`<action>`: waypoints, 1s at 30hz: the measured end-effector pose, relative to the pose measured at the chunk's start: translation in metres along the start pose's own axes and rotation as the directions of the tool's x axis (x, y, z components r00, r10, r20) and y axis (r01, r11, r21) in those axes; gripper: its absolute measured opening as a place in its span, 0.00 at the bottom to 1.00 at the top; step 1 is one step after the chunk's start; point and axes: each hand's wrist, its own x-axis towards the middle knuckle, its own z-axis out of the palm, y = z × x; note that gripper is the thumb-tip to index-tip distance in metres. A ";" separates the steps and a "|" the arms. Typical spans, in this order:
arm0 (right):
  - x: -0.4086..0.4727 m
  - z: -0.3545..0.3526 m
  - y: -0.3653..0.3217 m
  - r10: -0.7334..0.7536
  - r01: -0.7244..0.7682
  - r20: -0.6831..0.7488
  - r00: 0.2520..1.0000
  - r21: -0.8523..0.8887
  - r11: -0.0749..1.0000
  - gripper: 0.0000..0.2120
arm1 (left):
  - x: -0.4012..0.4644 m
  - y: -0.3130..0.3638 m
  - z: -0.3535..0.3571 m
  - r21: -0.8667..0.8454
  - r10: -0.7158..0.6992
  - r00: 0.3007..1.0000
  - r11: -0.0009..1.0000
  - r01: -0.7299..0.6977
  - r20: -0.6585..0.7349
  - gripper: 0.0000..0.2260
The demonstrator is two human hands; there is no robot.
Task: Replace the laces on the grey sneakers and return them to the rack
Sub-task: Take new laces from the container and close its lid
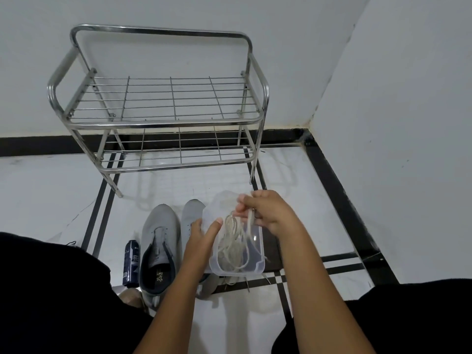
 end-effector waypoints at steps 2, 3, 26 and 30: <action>0.013 0.013 0.013 0.031 -0.005 -0.118 0.993 0.218 0.976 0.04 | 0.000 -0.002 0.002 -0.050 -0.041 0.999 0.998 0.042 0.011 0.25; 0.019 0.017 0.022 0.076 -0.044 -0.162 0.984 0.194 0.980 0.05 | 0.004 -0.006 0.002 -0.074 -0.055 0.998 0.996 0.055 0.000 0.25; 0.082 -0.080 0.235 0.106 -0.526 -0.700 0.706 -0.418 0.741 0.13 | 0.035 -0.036 -0.007 -0.736 -0.371 0.919 0.659 0.158 -0.135 0.31; 0.091 -0.082 0.241 0.137 -0.559 -0.710 0.691 -0.404 0.724 0.13 | 0.043 -0.045 -0.009 -0.725 -0.396 0.910 0.662 0.191 -0.121 0.24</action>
